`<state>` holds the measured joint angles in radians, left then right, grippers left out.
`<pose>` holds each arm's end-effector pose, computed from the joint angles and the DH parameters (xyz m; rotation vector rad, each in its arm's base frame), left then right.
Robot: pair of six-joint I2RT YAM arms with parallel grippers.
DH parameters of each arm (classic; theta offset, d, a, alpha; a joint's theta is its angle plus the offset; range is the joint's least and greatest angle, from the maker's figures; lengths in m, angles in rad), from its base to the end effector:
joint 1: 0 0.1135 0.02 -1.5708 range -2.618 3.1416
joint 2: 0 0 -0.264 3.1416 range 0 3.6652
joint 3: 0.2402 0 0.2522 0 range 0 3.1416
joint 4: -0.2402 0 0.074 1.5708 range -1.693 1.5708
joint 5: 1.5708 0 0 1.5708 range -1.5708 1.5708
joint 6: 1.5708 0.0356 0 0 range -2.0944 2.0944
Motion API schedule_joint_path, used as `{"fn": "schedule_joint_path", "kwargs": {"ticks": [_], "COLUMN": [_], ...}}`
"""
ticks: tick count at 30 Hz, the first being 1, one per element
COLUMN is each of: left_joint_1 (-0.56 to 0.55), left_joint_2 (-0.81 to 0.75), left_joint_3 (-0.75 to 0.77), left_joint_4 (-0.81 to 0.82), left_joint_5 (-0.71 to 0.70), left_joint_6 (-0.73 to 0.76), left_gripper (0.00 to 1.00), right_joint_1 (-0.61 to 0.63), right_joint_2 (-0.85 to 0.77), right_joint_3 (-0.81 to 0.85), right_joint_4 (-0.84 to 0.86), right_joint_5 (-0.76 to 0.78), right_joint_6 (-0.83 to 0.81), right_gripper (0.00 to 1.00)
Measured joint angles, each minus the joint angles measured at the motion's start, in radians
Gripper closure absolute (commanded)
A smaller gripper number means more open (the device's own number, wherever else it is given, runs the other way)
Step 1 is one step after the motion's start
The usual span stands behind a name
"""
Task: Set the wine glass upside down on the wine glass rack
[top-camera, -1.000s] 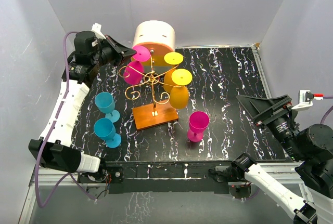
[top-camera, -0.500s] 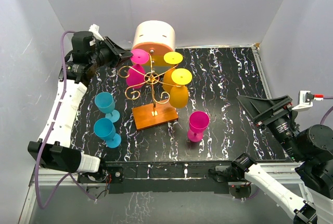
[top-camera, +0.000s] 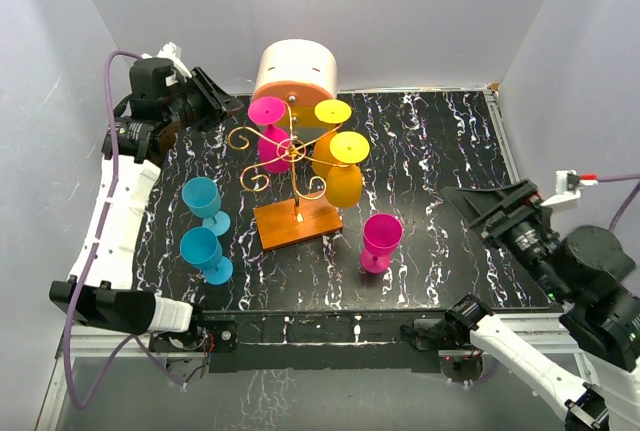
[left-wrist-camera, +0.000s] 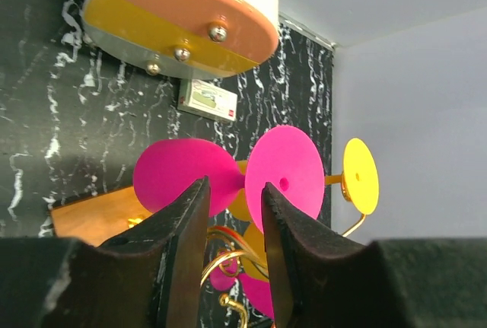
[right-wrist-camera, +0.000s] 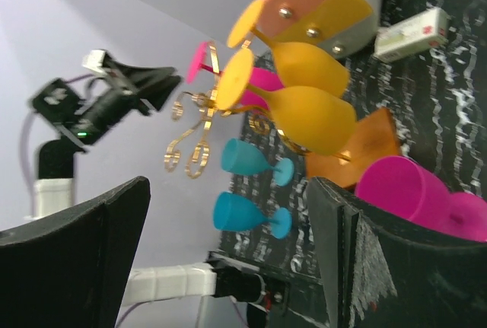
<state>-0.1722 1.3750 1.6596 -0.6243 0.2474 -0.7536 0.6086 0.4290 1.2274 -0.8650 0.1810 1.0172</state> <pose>0.2834 -0.0581 0.4627 -0.4022 1.9542 -0.8488 0.0173 0.0043 0.4334 0.4997 1.6805 1.0780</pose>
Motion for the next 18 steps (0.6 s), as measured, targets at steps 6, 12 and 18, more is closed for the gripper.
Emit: {"fn": "schedule_joint_path", "kwargs": {"ticks": [6, 12, 18], "left_joint_1": [0.0, 0.0, 0.0], "left_joint_2": [-0.094, -0.348, -0.491], "left_joint_3": [0.006, -0.045, -0.049], "left_joint_4": [-0.024, 0.024, 0.038], "left_joint_5": [-0.066, -0.111, -0.159], "left_joint_6": [0.087, 0.172, 0.248], "left_gripper": [0.57, 0.42, 0.33], "right_joint_1": [0.0, 0.0, 0.0], "right_joint_2": [0.174, 0.395, 0.5], "right_joint_3": [0.007, -0.01, -0.031], "right_joint_4": [-0.155, -0.269, -0.319], "right_joint_5": [-0.008, -0.035, -0.034], "right_joint_6": [-0.093, -0.216, -0.3], "right_gripper": [0.23, 0.33, 0.42]}}
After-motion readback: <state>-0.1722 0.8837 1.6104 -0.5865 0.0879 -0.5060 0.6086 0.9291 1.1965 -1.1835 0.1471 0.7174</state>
